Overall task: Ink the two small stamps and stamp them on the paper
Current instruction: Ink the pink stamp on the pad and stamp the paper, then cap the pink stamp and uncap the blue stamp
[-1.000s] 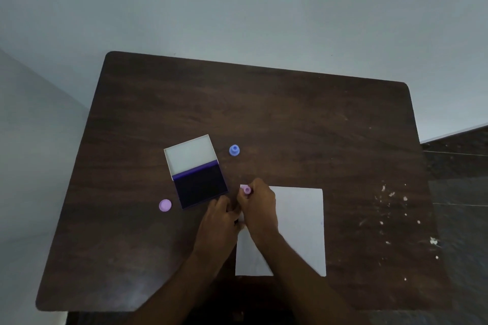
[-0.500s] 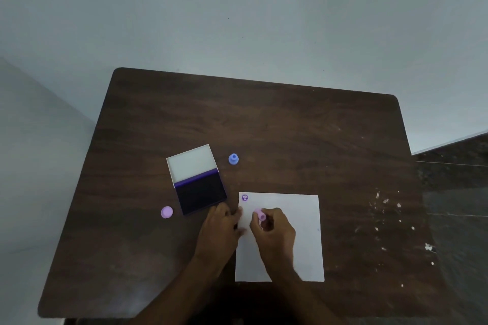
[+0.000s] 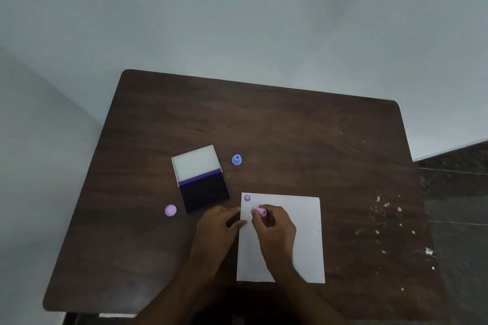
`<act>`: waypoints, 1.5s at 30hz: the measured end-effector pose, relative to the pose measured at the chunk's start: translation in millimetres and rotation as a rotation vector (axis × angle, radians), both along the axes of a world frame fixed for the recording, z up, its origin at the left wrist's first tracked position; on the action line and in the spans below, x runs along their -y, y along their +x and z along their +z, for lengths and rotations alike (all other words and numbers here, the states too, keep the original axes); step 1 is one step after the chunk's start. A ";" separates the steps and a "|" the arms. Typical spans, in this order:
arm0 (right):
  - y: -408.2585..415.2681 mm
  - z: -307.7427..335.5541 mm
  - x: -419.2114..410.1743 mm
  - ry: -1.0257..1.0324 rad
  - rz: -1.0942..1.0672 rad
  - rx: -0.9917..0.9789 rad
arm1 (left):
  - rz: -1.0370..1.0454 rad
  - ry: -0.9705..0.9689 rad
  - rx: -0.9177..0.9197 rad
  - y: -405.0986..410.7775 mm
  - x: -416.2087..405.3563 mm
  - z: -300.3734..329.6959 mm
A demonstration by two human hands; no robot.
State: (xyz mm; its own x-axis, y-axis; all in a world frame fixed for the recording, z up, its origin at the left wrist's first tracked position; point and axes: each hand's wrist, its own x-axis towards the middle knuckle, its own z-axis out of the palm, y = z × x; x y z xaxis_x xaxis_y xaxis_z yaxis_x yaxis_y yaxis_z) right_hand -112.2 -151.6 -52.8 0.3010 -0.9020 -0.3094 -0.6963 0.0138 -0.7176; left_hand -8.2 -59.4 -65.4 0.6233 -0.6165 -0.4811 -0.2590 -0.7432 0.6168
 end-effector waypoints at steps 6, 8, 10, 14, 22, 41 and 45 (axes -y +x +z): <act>16.8 11.8 2.2 0.020 -0.006 0.099 | 0.173 -0.079 0.074 14.5 -24.3 19.0; 24.1 17.4 0.2 0.037 0.016 0.161 | 0.275 -0.080 0.041 19.6 -34.5 21.7; 30.5 20.9 -1.5 0.075 0.030 0.222 | 0.347 -0.086 0.025 24.9 -44.6 22.9; 44.0 24.2 -4.5 0.123 0.080 0.254 | 0.394 -0.156 0.226 41.4 -65.6 23.3; 62.3 24.9 -17.3 0.171 0.156 0.259 | 0.487 -0.105 0.243 57.7 -83.4 9.6; 91.0 27.3 -38.3 0.290 0.318 0.234 | 0.524 -0.326 -0.156 79.2 -87.7 14.7; 98.9 27.7 -43.6 0.358 0.339 0.208 | 0.469 -0.320 -0.174 83.5 -87.8 16.1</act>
